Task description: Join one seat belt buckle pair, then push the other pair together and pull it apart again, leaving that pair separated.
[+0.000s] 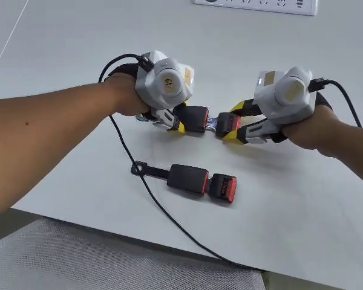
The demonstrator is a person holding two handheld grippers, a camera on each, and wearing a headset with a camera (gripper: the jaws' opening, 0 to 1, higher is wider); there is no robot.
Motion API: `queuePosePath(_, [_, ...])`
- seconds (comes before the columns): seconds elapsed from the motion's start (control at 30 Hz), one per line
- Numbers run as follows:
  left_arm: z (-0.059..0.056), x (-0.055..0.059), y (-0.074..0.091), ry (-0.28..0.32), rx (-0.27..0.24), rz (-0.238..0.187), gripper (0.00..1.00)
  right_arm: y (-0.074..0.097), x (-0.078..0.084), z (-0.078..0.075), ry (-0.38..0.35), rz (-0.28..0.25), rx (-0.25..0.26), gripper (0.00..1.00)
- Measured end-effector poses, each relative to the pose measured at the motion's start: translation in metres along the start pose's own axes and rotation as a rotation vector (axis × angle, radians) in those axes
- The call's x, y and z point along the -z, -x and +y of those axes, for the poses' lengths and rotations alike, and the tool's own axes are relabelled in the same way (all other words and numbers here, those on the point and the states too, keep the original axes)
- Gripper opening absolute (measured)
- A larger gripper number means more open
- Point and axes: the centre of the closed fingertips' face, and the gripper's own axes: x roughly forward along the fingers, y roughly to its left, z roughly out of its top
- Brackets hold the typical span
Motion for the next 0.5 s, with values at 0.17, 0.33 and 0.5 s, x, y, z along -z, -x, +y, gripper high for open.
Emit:
queuePosePath(0.17, [0.000,-0.001,0.000,-0.005,0.003,0.004,0.33,-0.005,-0.005,-0.001,-0.012,-0.008,0.005,0.33])
queuePosePath(0.33, [0.000,-0.001,-0.001,-0.013,0.006,0.014,0.33,-0.009,-0.010,-0.001,-0.007,0.004,0.012,0.33])
queuePosePath(0.5, [0.001,-0.001,0.000,-0.018,0.008,0.010,0.33,-0.009,-0.011,-0.001,-0.025,0.017,0.031,0.33])
